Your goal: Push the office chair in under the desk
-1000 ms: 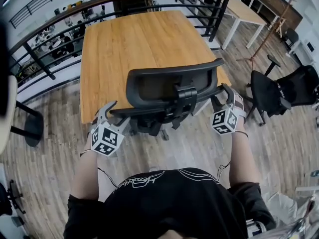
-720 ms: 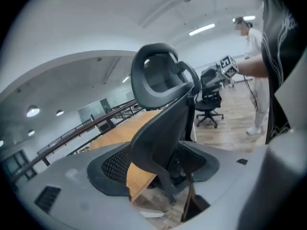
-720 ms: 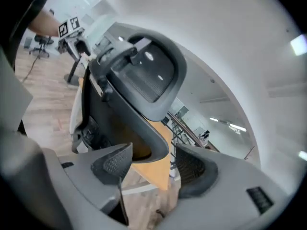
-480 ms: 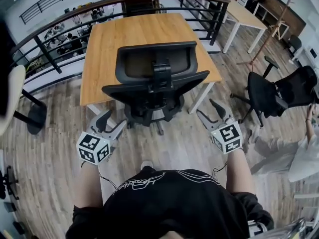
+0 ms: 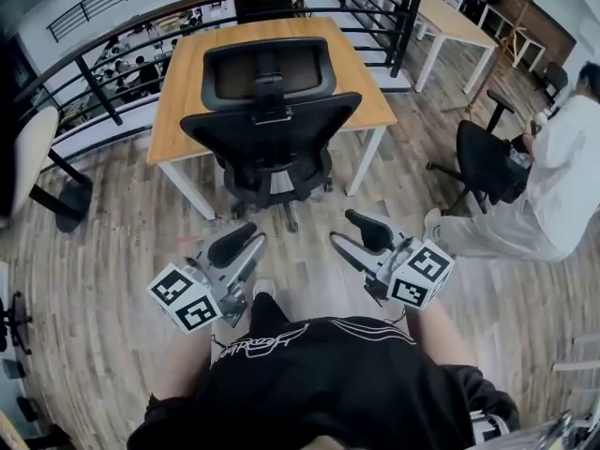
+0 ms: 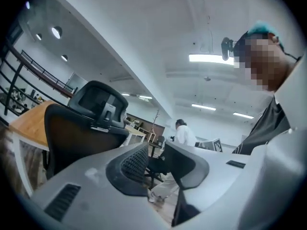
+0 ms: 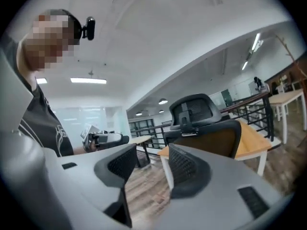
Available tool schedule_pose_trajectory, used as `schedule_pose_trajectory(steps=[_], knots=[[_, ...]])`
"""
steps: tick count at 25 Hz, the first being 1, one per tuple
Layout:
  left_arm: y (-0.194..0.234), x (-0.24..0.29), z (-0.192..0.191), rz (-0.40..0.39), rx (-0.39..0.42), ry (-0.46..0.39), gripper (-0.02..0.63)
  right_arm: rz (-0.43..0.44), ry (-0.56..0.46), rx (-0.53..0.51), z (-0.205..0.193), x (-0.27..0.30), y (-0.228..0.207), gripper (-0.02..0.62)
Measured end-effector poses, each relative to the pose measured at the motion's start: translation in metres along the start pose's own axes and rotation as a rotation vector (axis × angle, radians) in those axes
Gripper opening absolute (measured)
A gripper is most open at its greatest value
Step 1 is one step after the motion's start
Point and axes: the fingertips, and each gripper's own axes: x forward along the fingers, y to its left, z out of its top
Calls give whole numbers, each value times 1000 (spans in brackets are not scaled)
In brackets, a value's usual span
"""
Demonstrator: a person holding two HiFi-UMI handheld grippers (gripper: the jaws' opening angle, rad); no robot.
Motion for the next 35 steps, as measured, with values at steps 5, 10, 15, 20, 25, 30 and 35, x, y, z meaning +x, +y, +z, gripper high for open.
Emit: schedule_pose_trajectory(steps=[5,10,15,20,25,30,35], knots=[[-65,0,-21,-45,3,25,28,103,-22,78,-8,-35,44,106],[-102,4,-34,-77,8,70,8,121,-14,123,-13,-62,65,67],[-110,1,-47,-75,-16,119,8,111,-23,153,-15,-77,83,64],[-118,-29,-56,-105,-96,111,8,101,-18,170,-22,-77,118,64],[-137,-76,-57,-118,-86,119,8,105,-11,174,-27,-71,171,44],[-157,-117,-55,-131,-60,103,8,85,-33,163,-28,-71,216,41],[-180,-148,-59,-159,-41,101,8,65,-35,140,-36,-78,254,41]])
